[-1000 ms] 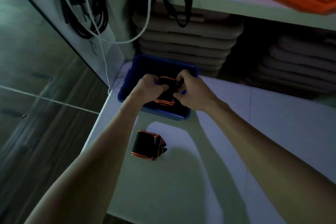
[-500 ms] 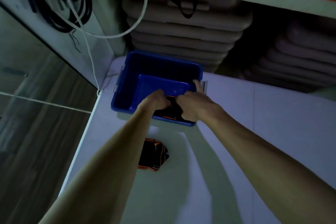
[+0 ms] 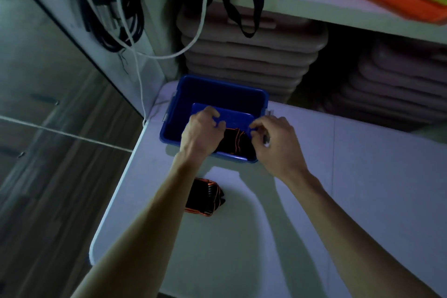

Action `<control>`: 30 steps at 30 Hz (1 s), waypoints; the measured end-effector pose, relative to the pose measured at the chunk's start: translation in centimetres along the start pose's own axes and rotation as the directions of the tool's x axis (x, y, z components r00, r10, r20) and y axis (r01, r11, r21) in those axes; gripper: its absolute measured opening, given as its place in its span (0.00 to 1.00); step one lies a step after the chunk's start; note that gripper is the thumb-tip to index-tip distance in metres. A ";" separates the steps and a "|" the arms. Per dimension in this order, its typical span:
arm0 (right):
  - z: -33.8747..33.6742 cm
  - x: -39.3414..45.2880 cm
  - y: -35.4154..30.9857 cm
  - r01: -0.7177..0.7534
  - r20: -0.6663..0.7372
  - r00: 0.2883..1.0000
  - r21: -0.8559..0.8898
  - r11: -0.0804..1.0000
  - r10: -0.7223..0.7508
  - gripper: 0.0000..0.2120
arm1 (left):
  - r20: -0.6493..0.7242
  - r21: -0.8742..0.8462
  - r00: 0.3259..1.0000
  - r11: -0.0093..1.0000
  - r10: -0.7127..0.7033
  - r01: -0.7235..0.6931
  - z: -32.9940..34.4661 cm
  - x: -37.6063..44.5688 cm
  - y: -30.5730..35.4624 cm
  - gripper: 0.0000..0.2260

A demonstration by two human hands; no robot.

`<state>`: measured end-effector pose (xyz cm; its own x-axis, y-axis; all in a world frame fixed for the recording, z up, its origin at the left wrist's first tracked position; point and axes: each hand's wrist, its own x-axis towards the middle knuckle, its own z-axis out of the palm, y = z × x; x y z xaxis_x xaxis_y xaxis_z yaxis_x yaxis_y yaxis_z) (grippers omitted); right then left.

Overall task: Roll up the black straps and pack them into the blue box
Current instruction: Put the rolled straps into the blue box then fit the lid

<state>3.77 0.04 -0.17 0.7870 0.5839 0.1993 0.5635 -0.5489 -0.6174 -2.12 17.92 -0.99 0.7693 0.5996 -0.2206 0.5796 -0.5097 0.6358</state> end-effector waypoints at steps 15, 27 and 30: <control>13.0 -11.5 -1.2 -0.501 0.575 0.731 0.086 0.861 0.368 0.16 | 0.112 -0.096 0.917 0.915 -0.382 0.393 2.8 -11.9 -12.9 0.22; 5.8 -9.6 -7.7 -0.528 0.453 0.812 0.304 0.793 0.367 0.14 | 0.421 -0.161 0.896 0.960 -0.144 0.230 -4.6 -10.0 -9.9 0.12; 3.1 -7.2 -9.7 -0.425 0.264 0.902 0.394 0.815 0.342 0.17 | 0.363 -0.298 0.932 0.945 -0.017 0.133 -7.2 -7.5 -6.8 0.14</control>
<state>-8.19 2.99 2.05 0.8365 0.4963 -0.2324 0.0260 -0.4595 -0.8878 -13.79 21.38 1.65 0.8047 0.3432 -0.4844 0.5701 -0.2187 0.7920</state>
